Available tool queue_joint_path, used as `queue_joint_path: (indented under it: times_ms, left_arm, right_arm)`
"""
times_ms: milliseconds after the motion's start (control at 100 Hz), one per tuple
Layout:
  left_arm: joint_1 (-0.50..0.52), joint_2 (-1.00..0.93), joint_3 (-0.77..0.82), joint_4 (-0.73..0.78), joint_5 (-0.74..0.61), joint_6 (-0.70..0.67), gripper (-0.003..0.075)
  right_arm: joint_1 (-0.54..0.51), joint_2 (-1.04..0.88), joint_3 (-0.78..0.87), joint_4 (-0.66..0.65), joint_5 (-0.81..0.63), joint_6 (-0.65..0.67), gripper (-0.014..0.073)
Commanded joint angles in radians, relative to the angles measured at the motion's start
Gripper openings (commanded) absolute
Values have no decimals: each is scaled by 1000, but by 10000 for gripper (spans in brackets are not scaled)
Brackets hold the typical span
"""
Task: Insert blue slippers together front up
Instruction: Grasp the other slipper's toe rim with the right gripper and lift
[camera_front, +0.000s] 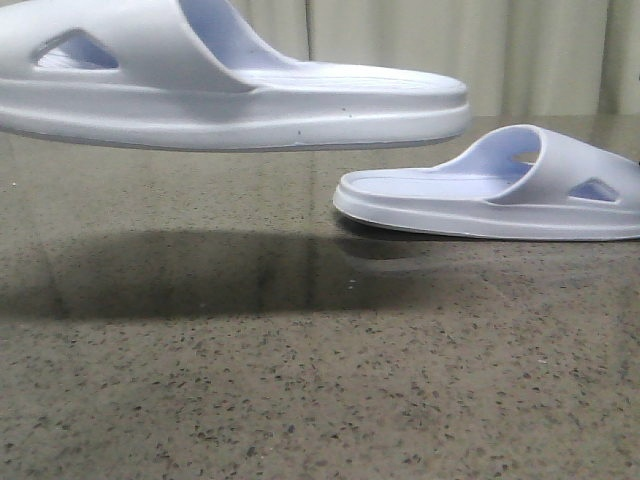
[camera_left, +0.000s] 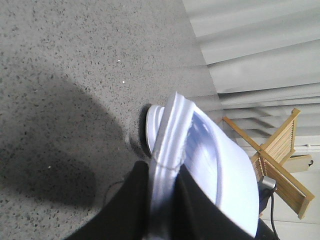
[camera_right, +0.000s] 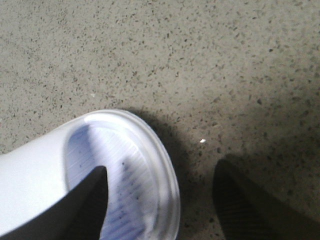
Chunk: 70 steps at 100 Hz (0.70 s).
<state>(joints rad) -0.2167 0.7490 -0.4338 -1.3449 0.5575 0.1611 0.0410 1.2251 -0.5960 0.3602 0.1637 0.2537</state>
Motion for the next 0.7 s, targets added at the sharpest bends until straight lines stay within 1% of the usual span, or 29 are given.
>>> queue_joint_path:
  times_ms: [0, 100, 200, 470, 510, 610, 690]
  left_arm:
    - [-4, -7, -26, -46, 5, 2, 16]
    - [-4, -7, -26, -46, 5, 2, 16]
    - [-4, -7, -26, -46, 5, 2, 16]
    - [-4, -7, -26, -46, 5, 2, 16]
    - [-4, -7, -26, -46, 5, 2, 16]
    - [-4, -7, -26, -46, 6, 2, 16]
    - [-4, -7, -26, -46, 8, 2, 16]
  right_arm:
    - [-6, -10, -27, 36, -43, 0, 361]
    - [-6, -10, -27, 76, -38, 0, 279]
    - [-6, -10, -27, 108, -38, 0, 225]
    - [-6, -10, -27, 117, -32, 0, 220]
    - [-6, -10, -27, 117, -32, 0, 203]
    - [-6, -10, -27, 117, -35, 0, 120]
    - [-6, -10, -27, 121, -49, 0, 26]
